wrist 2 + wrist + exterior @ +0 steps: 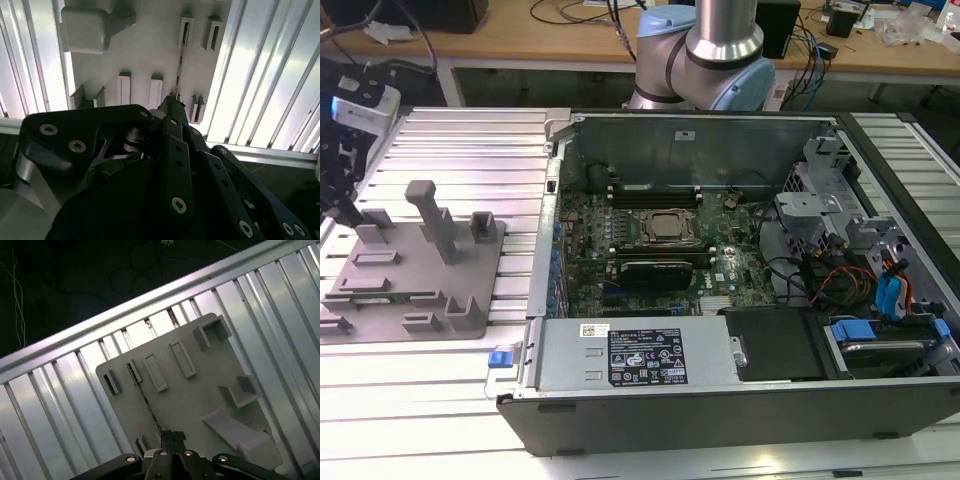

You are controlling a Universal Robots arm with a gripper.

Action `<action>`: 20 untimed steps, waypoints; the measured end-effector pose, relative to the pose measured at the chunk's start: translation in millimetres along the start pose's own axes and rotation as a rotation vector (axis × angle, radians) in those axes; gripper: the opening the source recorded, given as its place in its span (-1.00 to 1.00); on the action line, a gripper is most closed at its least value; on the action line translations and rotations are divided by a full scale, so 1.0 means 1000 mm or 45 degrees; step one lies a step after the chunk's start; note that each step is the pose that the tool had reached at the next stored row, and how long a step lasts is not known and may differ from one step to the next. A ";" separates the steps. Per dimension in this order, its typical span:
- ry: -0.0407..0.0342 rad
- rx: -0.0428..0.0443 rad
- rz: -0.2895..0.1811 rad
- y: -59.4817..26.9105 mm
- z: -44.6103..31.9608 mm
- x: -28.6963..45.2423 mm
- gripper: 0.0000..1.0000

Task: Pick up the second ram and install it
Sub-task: 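Pick up the second ram and move it above second insertion slot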

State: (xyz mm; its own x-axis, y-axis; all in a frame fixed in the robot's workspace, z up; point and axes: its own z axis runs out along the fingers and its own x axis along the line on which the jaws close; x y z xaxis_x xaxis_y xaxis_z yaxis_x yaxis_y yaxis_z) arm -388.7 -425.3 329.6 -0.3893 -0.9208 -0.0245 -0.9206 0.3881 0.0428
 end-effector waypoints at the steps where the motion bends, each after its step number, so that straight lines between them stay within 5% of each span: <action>1: 0.0031 -0.002 -0.073 0.0000 0.0003 0.0000 -0.84; 15: 0.0230 -0.013 -0.538 -0.0001 0.0018 0.0001 -0.84; 20: 0.0254 -0.014 -0.594 -0.0002 0.0022 0.0000 -0.84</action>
State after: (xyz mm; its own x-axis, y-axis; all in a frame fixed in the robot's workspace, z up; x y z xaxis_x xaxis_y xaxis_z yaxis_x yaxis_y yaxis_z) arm -388.6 -425.2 327.3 0.0666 -0.9975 -0.0244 -0.9968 -0.0676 0.0427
